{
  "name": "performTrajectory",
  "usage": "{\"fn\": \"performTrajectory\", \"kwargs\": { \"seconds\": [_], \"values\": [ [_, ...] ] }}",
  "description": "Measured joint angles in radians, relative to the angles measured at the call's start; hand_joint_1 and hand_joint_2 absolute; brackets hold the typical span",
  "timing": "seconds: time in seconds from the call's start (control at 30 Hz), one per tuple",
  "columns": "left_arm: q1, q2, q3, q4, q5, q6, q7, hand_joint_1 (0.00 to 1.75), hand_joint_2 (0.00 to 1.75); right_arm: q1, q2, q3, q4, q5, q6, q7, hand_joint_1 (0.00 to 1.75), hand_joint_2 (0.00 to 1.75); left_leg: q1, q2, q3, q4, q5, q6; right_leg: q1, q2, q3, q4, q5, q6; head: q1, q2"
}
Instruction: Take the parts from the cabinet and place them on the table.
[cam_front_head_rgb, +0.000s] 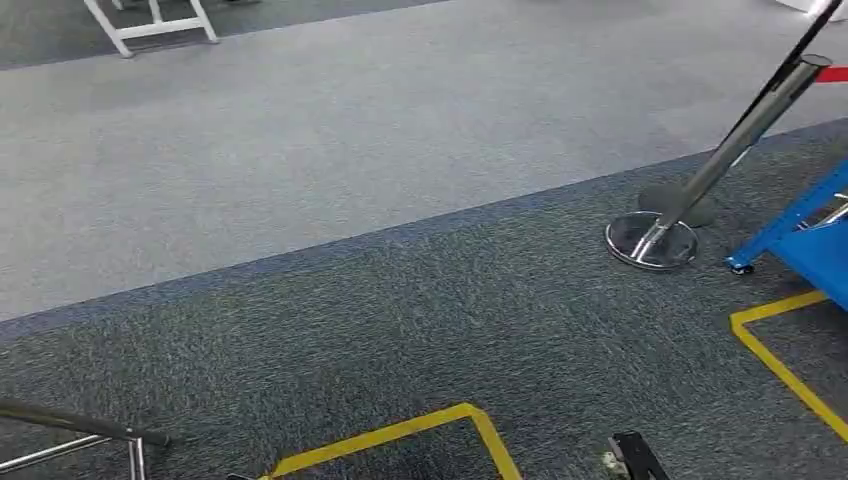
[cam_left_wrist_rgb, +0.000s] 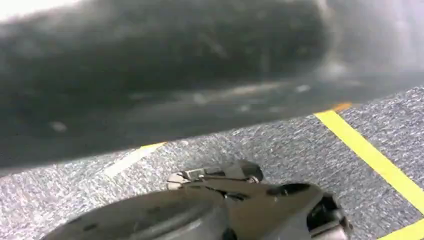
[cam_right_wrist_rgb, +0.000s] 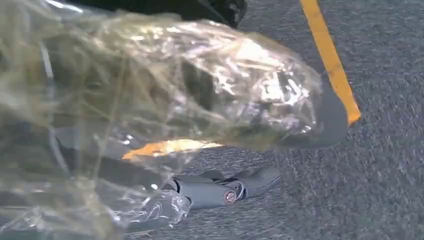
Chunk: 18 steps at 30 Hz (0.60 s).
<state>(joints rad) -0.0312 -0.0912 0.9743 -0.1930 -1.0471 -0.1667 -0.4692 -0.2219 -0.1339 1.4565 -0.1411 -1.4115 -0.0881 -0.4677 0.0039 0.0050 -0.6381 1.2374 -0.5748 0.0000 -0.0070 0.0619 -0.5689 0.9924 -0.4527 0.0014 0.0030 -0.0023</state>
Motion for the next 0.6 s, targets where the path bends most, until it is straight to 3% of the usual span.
{"fn": "performTrajectory", "kwargs": {
  "seconds": [0.03, 0.07, 0.1, 0.13, 0.2, 0.23, 0.27, 0.3, 0.33, 0.37, 0.4, 0.43, 0.47, 0.5, 0.57, 0.6],
  "values": [
    [-0.003, 0.002, 0.0, 0.0, 0.001, -0.001, 0.001, 0.0, 0.0, -0.008, 0.002, 0.0, 0.0, 0.001, 0.0, 0.001, 0.0, 0.0, -0.001, -0.01, 0.035, -0.082, 0.052, 0.007, 0.001, 0.015, 0.001, 0.001, 0.001, 0.001, 0.0, 0.0],
    [-0.006, 0.004, 0.0, 0.0, 0.003, -0.002, 0.002, 0.0, 0.0, -0.016, 0.006, 0.0, -0.001, 0.002, -0.001, 0.002, 0.0, 0.0, -0.001, -0.037, 0.069, -0.159, 0.093, 0.013, 0.001, 0.027, 0.001, 0.001, 0.002, 0.003, -0.001, 0.0],
    [-0.009, 0.007, 0.001, 0.0, 0.005, -0.005, 0.004, 0.0, 0.0, -0.023, 0.011, 0.0, -0.003, 0.003, -0.001, 0.002, 0.0, 0.0, -0.001, -0.092, 0.088, -0.211, 0.106, 0.02, -0.002, 0.035, -0.002, 0.001, 0.004, 0.006, 0.0, 0.0],
    [-0.01, 0.008, 0.001, 0.0, 0.008, -0.007, 0.005, 0.0, 0.0, -0.033, 0.012, 0.0, -0.003, 0.004, -0.002, 0.003, 0.0, 0.0, 0.003, -0.099, 0.094, -0.231, 0.101, 0.024, 0.003, 0.047, -0.008, 0.006, 0.006, 0.012, 0.001, 0.0],
    [-0.016, 0.007, 0.001, 0.0, 0.008, -0.012, 0.008, 0.0, 0.0, -0.035, 0.012, 0.0, -0.003, 0.004, -0.002, 0.003, 0.0, 0.0, -0.001, -0.084, 0.093, -0.232, 0.097, 0.02, -0.005, 0.067, -0.019, 0.002, 0.012, 0.026, -0.001, 0.0],
    [-0.018, 0.006, 0.001, 0.0, 0.007, -0.012, 0.008, 0.0, 0.0, -0.032, 0.012, 0.0, -0.003, 0.003, -0.003, 0.002, 0.0, 0.0, -0.003, -0.073, 0.094, -0.235, 0.1, 0.024, -0.006, 0.079, -0.022, -0.004, 0.017, 0.034, -0.002, 0.0],
    [-0.019, 0.0, 0.001, 0.0, 0.006, -0.012, 0.008, 0.0, 0.0, -0.031, 0.012, 0.0, -0.003, 0.001, -0.003, 0.002, 0.0, 0.0, 0.009, -0.056, 0.097, -0.254, 0.11, 0.032, -0.005, 0.078, -0.032, 0.004, 0.014, 0.037, -0.002, 0.0],
    [-0.022, 0.001, 0.001, 0.0, 0.006, -0.012, 0.008, 0.0, 0.0, -0.03, 0.012, 0.0, -0.003, 0.001, -0.003, 0.0, 0.0, 0.0, 0.006, -0.043, 0.1, -0.258, 0.112, 0.036, -0.001, 0.019, -0.047, 0.029, -0.006, 0.036, 0.002, 0.0],
    [-0.023, 0.001, 0.001, 0.0, 0.006, -0.012, 0.008, 0.0, 0.0, -0.034, 0.013, -0.001, -0.003, 0.0, -0.004, 0.0, 0.0, 0.0, 0.004, -0.03, 0.099, -0.259, 0.113, 0.04, -0.001, -0.024, -0.078, 0.091, -0.045, 0.04, 0.01, 0.0],
    [-0.021, 0.0, 0.001, 0.0, 0.006, -0.012, 0.008, 0.0, 0.0, -0.037, 0.013, -0.001, -0.003, -0.001, -0.005, 0.0, 0.0, 0.0, 0.001, -0.014, 0.099, -0.259, 0.111, 0.042, -0.004, -0.044, -0.116, 0.172, -0.086, 0.045, 0.012, 0.0],
    [-0.019, -0.001, 0.001, 0.0, 0.006, -0.012, 0.008, 0.0, 0.0, -0.038, 0.013, -0.002, -0.003, -0.001, -0.005, 0.0, 0.0, 0.0, -0.001, 0.003, 0.098, -0.259, 0.111, 0.043, -0.005, -0.051, -0.155, 0.256, -0.122, 0.049, 0.011, 0.0],
    [-0.018, -0.001, 0.001, 0.0, 0.006, -0.012, 0.008, 0.0, 0.0, -0.036, 0.013, -0.002, -0.003, -0.001, -0.005, -0.001, 0.0, 0.0, -0.001, 0.016, 0.097, -0.258, 0.11, 0.042, -0.006, -0.053, -0.18, 0.312, -0.139, 0.053, 0.012, 0.0],
    [-0.018, -0.001, 0.001, 0.0, 0.006, -0.012, 0.008, 0.0, 0.0, -0.033, 0.013, -0.002, -0.003, -0.001, -0.005, -0.001, 0.0, 0.0, -0.001, 0.029, 0.098, -0.257, 0.11, 0.042, -0.007, -0.055, -0.181, 0.318, -0.132, 0.056, 0.012, 0.0],
    [-0.019, -0.001, 0.001, 0.0, 0.004, -0.012, 0.009, 0.0, 0.0, -0.031, 0.013, -0.002, -0.003, -0.002, -0.005, -0.002, 0.0, 0.0, -0.001, 0.041, 0.099, -0.257, 0.108, 0.04, -0.008, -0.058, -0.158, 0.282, -0.105, 0.058, 0.012, 0.0],
    [-0.02, -0.006, 0.001, 0.0, -0.001, -0.012, 0.015, 0.0, 0.0, -0.031, 0.012, -0.004, -0.003, -0.002, -0.005, -0.012, 0.0, 0.0, 0.0, 0.065, 0.104, -0.254, 0.102, 0.033, -0.009, -0.086, -0.052, 0.095, -0.022, 0.059, 0.012, 0.0],
    [-0.021, -0.007, 0.001, 0.0, -0.002, -0.012, 0.021, 0.0, 0.0, -0.031, 0.011, -0.006, -0.003, -0.003, -0.004, -0.02, 0.0, 0.0, -0.004, 0.074, 0.109, -0.252, 0.097, 0.026, -0.007, -0.136, -0.003, 0.011, -0.007, 0.058, 0.013, 0.0]
  ]
}}
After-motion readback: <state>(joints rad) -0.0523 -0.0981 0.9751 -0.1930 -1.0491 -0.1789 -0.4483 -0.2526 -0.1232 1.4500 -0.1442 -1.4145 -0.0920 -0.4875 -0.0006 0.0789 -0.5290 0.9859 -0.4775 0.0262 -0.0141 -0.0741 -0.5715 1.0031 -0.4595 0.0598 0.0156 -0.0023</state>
